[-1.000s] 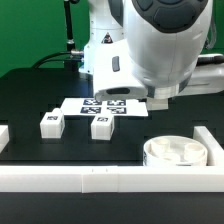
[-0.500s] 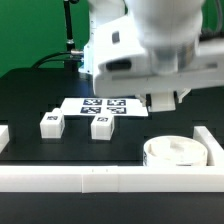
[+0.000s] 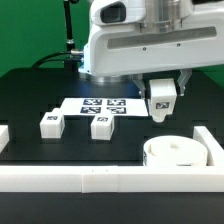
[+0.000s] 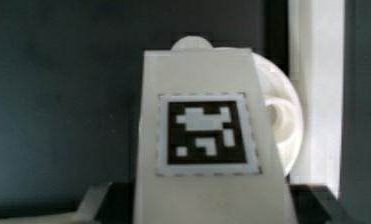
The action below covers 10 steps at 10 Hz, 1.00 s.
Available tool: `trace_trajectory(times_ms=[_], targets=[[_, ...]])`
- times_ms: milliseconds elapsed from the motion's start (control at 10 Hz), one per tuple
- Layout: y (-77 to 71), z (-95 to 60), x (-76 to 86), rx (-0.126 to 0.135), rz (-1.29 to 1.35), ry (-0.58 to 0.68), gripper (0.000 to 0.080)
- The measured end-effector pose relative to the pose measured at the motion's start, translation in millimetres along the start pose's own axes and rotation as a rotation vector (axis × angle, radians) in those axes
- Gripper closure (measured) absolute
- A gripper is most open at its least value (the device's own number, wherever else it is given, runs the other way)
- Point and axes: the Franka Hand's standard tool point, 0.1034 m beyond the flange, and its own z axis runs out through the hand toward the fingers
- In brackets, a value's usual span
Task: Assemble stool
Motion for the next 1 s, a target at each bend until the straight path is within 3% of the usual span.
trace_trajectory(times_ms=[300,500,800,1000], targets=[[-0.8,-1.8,9.2,-0.014,-0.025,0.33,0.0462],[-1.0,-2.4,12.2,-0.019,-0.04,0.465,0.0462],[-3.0,5.8,13.5,-0.024,-0.069,0.453,0.0462],[-12.7,12.1,30.3,-0.019,-0.09,0.463,0.0462]])
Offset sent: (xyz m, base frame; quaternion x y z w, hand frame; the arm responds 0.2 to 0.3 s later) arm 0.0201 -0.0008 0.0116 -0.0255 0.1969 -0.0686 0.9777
